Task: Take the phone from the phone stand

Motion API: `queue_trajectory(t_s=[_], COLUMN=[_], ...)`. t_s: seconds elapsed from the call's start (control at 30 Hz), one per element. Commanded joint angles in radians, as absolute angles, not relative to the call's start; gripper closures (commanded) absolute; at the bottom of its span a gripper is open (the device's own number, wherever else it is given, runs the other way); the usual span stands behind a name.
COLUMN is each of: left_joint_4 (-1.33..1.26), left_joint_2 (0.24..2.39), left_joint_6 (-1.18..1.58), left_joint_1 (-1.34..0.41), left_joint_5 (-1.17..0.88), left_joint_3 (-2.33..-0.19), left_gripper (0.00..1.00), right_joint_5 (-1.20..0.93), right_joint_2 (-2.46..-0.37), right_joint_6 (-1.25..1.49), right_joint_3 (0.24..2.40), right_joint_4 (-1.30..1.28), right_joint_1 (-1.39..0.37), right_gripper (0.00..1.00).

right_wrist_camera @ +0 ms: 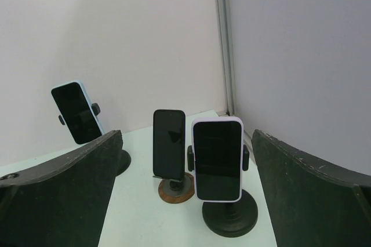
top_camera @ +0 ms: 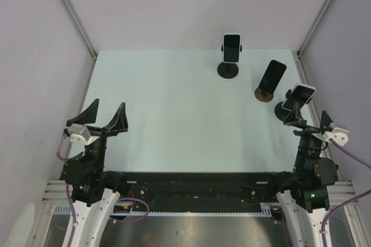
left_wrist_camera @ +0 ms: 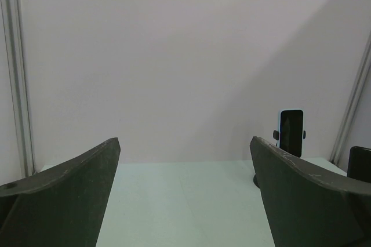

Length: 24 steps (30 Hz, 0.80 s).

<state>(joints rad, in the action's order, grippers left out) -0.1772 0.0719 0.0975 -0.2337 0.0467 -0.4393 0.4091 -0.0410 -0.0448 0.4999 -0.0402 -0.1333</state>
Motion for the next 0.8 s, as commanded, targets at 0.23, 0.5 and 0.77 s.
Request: queue_trajectory(t_s=[0.23, 0.5, 0.77], left_joint_4=[-0.202, -0.198, -0.189], left_joint_2=[0.063, 0.041, 0.011], left_joint_6=[0.094, 0.098, 0.104], left_joint_1=[-0.239, -0.255, -0.27], left_joint_5=[0.043, 0.067, 0.098], left_joint_3=[-0.451, -0.446, -0.446], left_gripper=[0.0, 0.0, 0.0], right_joint_5=[0.432, 0.476, 0.567], right_joint_2=[-0.032, -0.095, -0.448], right_joint_6=[-0.026, 0.06, 0.156], right_joint_3=[0.514, 0.548, 0.815], right_joint_4=[-0.009, -0.011, -0.191], right_joint_1=[-0.114, -0.078, -0.078], right_gripper=[0.0, 0.0, 0.0])
